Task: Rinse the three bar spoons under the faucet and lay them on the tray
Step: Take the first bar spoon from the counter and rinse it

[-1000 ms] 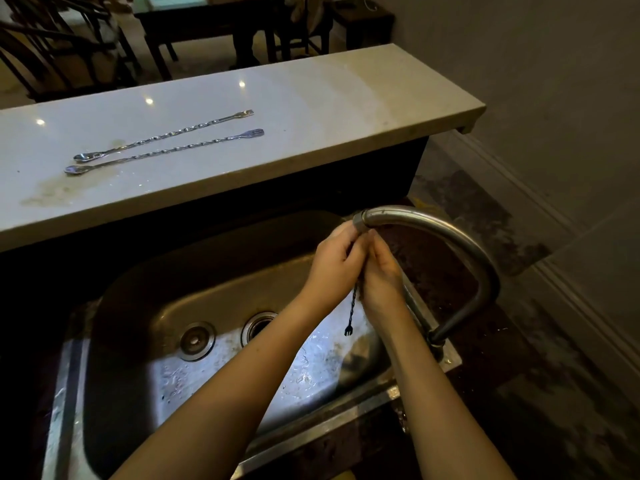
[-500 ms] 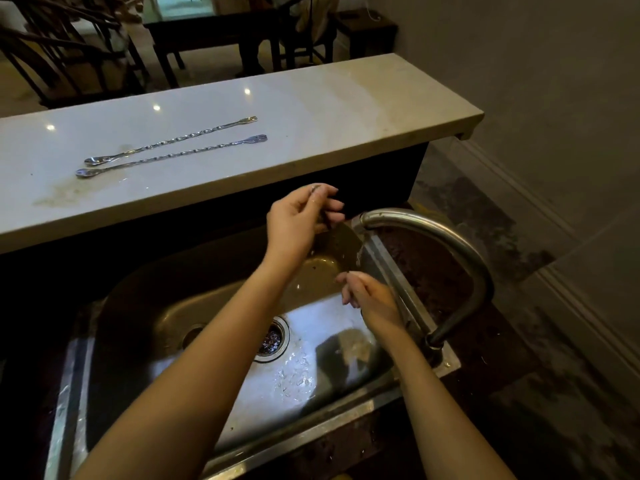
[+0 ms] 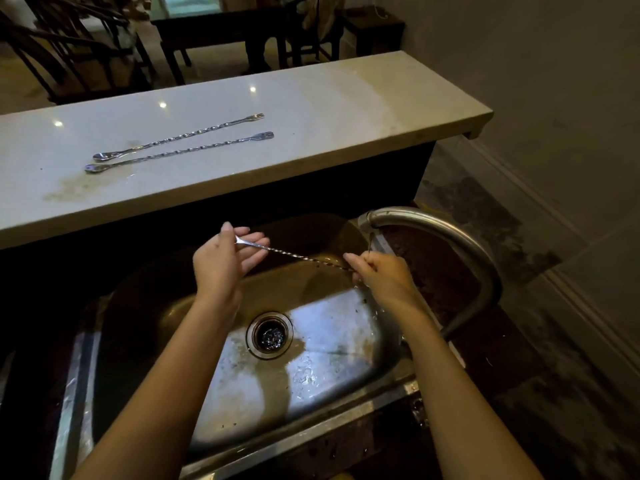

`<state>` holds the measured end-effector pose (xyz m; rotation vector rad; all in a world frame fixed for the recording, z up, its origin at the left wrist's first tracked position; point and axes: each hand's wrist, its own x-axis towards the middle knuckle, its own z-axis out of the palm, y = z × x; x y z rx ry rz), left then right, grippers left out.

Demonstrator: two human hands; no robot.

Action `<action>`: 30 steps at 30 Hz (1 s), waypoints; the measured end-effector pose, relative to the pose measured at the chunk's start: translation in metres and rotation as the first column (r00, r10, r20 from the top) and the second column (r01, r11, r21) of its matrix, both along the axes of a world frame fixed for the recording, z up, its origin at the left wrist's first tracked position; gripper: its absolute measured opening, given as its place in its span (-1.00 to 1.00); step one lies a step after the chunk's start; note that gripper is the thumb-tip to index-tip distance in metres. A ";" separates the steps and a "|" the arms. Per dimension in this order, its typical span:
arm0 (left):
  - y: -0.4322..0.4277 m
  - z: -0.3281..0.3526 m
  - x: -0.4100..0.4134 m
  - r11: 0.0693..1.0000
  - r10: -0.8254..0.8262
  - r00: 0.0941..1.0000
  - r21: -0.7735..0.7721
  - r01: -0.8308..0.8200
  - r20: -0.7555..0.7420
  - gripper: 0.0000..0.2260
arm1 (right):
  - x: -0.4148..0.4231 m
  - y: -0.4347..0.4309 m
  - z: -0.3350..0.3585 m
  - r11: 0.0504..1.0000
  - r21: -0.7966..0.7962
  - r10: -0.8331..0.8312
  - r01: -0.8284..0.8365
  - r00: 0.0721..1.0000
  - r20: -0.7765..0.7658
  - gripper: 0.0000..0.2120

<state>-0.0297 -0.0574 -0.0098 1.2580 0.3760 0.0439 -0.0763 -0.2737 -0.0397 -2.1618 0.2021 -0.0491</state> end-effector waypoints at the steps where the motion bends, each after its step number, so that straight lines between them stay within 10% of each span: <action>1: -0.003 0.000 -0.001 1.000 -0.010 1.000 -0.006 0.010 -0.002 -0.73 | 0.000 0.000 0.002 0.998 -0.061 0.002 -0.002 1.000 -0.001 -0.56; 7: -0.022 0.006 -0.005 0.998 -0.060 0.998 0.011 0.060 0.009 -0.82 | -0.003 0.001 0.009 0.950 -0.262 0.146 -0.168 0.984 -0.101 -0.61; 14: -0.071 0.013 -0.017 0.944 -0.322 0.918 0.152 0.293 0.230 -0.85 | -0.006 0.033 0.002 0.970 0.119 0.213 -0.211 0.977 0.003 -0.76; 18: -0.106 -0.003 -0.034 0.785 -0.490 0.831 0.548 0.289 0.264 -0.87 | -0.013 0.047 -0.021 0.958 0.285 0.075 -0.041 0.991 -0.112 -0.65; 22: -0.116 -0.010 -0.041 0.538 -0.714 0.660 0.786 0.305 0.232 -0.83 | -0.017 0.033 -0.024 0.982 -0.181 0.032 -0.060 0.988 -0.152 -0.41; 23: -0.118 -0.009 -0.040 0.505 -0.739 0.641 0.799 0.326 0.206 -0.81 | -0.021 0.033 -0.031 0.998 -0.071 -0.015 0.001 0.980 -0.200 -0.43; 30: -0.113 -0.002 -0.034 0.758 -0.590 0.738 0.539 0.366 0.329 -0.84 | -0.019 0.031 -0.040 0.956 0.237 -0.150 0.171 0.983 -0.106 -0.72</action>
